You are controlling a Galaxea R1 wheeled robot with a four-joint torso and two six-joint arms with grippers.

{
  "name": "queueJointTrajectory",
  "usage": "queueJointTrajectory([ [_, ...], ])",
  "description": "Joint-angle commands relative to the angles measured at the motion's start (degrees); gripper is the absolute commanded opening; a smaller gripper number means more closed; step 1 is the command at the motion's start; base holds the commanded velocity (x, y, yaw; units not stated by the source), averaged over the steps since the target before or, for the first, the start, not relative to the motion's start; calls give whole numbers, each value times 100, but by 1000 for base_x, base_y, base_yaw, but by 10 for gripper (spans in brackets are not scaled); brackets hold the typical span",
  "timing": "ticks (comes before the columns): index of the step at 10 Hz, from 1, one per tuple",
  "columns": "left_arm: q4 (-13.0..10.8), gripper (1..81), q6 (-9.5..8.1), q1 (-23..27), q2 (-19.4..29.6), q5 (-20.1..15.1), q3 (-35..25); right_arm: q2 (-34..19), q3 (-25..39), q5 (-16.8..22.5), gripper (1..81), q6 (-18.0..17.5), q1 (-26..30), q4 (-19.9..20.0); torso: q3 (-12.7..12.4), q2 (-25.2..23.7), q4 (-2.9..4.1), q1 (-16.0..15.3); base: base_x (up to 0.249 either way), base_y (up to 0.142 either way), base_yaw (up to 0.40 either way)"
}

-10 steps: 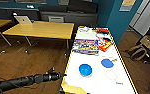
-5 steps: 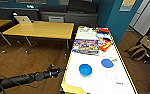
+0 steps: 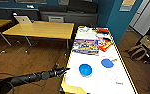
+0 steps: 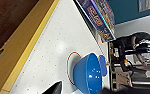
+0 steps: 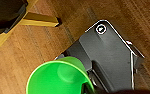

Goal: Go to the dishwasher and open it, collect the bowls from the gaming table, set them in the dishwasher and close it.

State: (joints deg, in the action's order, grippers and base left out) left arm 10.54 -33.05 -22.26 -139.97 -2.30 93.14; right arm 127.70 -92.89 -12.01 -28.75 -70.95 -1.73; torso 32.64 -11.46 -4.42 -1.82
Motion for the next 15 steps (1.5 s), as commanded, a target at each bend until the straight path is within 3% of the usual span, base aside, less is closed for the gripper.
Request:
queueJointTrajectory([
  [1, -17, 811, 9, 666, -23, -77, -23, -259, 97, 269, 10, 1, 234, -117, 0, 0, 0, 0, 0, 0, 0],
  [2, -26, 811, 9, 657, -75, -156, 28, -242, 79, 269, 10, 1, 234, -117, 0, 0, 0, 0, 0, 0, 0],
  [3, 79, 811, -17, 770, -128, -446, 82, -224, 79, 269, 10, 1, 234, -117, 0, 0, 0, 0, 0, 0, 0],
  [4, 185, 811, -342, 972, -190, -1158, 152, -224, 88, 269, 10, 1, 234, -117, 0, 0, 0, 0, 0, 0, 0],
  [5, 176, 811, -641, 1096, -190, -1439, 152, -224, 79, 269, 10, 1, 234, -117, 0, 0, 0, 0, 0, 0, 0],
  [6, 194, 811, -817, 1158, -172, -1475, 161, -224, 79, 269, 10, 1, 226, -117, 0, 0, 0, 0, 0, 0, 0],
  [7, 176, 811, -1132, 1219, -181, -1622, 196, -216, 79, 269, 10, 1, 234, -117, 2, 0, 0, 0, 0, 0, 0],
  [8, 176, 811, -1421, 1342, -225, -1982, 266, -216, 88, 269, 10, 1, 234, -117, 0, 0, 0, 0, 0, 0, 0],
  [10, 176, 811, -1573, 1447, -216, -2020, 275, -181, 88, 269, 10, 1, 260, -117, 2, 0, 0, 0, 0, 0, 0],
  [11, 167, 811, -1748, 1439, -225, -1967, 362, -189, 88, 269, 10, 1, 260, -117, 2, 0, 0, 0, 0, 0, 0],
  [15, 88, 811, -1766, 1326, -927, -2020, 1250, -207, 115, 278, 10, 1, 260, -117, 2, 0, 0, 0, 0, 0, 0],
])
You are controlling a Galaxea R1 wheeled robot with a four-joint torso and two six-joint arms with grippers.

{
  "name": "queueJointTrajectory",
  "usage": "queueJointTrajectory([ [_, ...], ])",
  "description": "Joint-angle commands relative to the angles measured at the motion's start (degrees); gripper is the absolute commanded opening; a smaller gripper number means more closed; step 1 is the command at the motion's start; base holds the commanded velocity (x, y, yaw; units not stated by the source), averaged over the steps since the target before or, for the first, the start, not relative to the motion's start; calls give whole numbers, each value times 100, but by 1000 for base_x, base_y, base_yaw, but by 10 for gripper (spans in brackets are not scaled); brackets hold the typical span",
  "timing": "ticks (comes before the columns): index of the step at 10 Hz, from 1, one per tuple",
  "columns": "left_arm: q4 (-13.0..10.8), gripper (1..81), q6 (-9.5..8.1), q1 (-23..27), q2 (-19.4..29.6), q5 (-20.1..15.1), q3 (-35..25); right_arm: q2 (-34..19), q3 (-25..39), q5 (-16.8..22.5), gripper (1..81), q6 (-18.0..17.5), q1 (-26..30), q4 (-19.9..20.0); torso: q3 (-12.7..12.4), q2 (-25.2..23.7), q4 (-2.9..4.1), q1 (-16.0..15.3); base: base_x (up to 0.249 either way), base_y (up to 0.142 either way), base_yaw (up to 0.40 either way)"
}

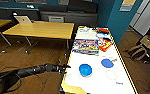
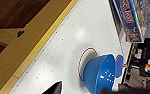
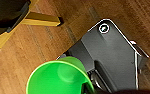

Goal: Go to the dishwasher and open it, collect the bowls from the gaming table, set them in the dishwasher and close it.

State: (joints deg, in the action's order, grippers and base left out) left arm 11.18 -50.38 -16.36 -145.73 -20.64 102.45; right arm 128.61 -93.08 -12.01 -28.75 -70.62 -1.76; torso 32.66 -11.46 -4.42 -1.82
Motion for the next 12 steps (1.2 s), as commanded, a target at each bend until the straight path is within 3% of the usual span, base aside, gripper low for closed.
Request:
queueJointTrajectory([
  [1, -19, 811, -25, 691, -483, -195, 512, -289, 106, 270, 10, 9, 219, -114, 0, 0, 0, 0, 0, 0, 0],
  [4, -54, 811, -33, 568, -669, -186, 654, -272, 106, 269, 10, 9, 228, -114, 0, 0, 0, -2, 0, 0, 0],
  [12, -503, 811, -33, 384, -1416, -203, 1014, -281, 89, 269, 10, 9, 184, -123, 0, 0, 0, -2, 0, 0, 0],
])
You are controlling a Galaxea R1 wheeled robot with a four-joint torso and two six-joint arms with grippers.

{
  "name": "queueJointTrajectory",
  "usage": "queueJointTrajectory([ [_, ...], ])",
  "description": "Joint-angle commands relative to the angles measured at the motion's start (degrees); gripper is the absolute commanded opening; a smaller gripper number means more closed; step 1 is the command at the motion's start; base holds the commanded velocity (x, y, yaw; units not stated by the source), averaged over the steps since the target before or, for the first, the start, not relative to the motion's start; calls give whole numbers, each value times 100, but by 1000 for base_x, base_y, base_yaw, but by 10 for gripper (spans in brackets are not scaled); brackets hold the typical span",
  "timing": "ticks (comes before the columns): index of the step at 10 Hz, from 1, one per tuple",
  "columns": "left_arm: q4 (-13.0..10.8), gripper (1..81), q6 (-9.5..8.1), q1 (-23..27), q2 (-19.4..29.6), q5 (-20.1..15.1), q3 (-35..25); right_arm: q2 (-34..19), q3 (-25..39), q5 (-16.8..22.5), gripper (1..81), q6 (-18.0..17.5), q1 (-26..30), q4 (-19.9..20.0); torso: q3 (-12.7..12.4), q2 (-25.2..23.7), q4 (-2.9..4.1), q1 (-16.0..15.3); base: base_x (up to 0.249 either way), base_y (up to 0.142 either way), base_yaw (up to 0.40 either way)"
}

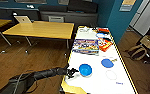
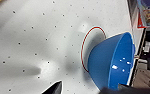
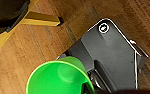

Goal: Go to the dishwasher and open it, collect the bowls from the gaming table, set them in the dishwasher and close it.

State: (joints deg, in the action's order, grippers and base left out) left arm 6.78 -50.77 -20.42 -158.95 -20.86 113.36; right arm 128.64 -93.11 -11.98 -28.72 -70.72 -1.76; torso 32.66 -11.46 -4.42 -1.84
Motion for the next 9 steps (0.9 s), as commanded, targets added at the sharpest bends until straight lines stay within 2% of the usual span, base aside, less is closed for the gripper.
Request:
queueJointTrajectory([
  [1, -63, 811, 6, 780, -102, -173, -59, -283, 84, 267, 10, 7, 193, -123, 0, 0, 0, 0, 0, 0, 0],
  [4, -230, 811, -3, 675, -128, -94, 10, -248, 57, 267, 10, 7, 211, -123, 0, 0, 0, 0, 0, 0, 0],
  [5, -212, 811, -91, 684, -146, -94, 99, -248, 49, 267, 10, 7, 211, -123, 0, 0, 0, 0, 0, 0, 0],
  [6, -230, 811, -257, 684, -199, -111, 221, -248, 40, 267, 10, 7, 202, -123, 0, 0, 0, 0, 0, 0, 0],
  [9, -230, 811, -284, 718, -295, -138, 371, -221, 48, 267, 10, 7, 229, -123, 0, 0, 0, 0, 0, 0, 0],
])
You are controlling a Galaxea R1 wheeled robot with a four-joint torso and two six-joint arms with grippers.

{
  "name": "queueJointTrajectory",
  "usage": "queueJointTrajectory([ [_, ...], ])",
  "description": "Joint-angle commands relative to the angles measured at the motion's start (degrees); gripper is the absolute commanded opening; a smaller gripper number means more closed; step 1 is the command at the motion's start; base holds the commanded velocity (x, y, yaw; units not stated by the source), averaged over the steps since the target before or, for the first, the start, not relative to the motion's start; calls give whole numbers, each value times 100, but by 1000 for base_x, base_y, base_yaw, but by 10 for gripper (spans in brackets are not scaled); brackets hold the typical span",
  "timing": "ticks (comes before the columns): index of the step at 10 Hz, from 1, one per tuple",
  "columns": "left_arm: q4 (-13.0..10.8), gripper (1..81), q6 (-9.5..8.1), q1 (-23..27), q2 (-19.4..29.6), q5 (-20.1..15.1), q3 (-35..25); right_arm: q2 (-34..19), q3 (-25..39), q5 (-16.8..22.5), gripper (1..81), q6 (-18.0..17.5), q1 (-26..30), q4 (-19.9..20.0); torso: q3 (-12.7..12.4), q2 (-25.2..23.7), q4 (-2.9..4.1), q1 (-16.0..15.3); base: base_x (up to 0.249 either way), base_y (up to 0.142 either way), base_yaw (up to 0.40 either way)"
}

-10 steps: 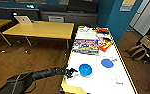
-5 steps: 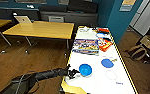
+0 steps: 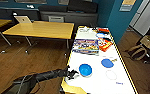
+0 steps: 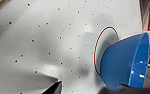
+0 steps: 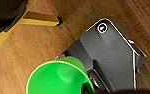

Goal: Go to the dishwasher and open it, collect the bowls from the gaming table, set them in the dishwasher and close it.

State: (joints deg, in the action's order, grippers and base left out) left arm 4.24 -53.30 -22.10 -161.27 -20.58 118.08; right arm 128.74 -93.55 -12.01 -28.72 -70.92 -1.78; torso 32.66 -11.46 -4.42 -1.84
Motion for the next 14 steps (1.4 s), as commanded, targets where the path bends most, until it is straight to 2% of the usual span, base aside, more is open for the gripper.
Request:
queueJointTrajectory([
  [1, 24, 811, -32, 939, -90, -183, -101, -232, 93, 278, 10, 7, 249, -121, 0, 0, 0, 0, 0, 0, 0],
  [7, 24, 811, -40, 1203, -213, -210, -127, -224, 101, 278, 10, 7, 249, -121, 0, 0, 0, 0, 0, 0, 0],
  [14, -2, 811, -40, 1133, -582, -298, 215, -206, 84, 278, 10, 7, 249, -130, 0, 0, 0, 0, 0, 0, 0],
])
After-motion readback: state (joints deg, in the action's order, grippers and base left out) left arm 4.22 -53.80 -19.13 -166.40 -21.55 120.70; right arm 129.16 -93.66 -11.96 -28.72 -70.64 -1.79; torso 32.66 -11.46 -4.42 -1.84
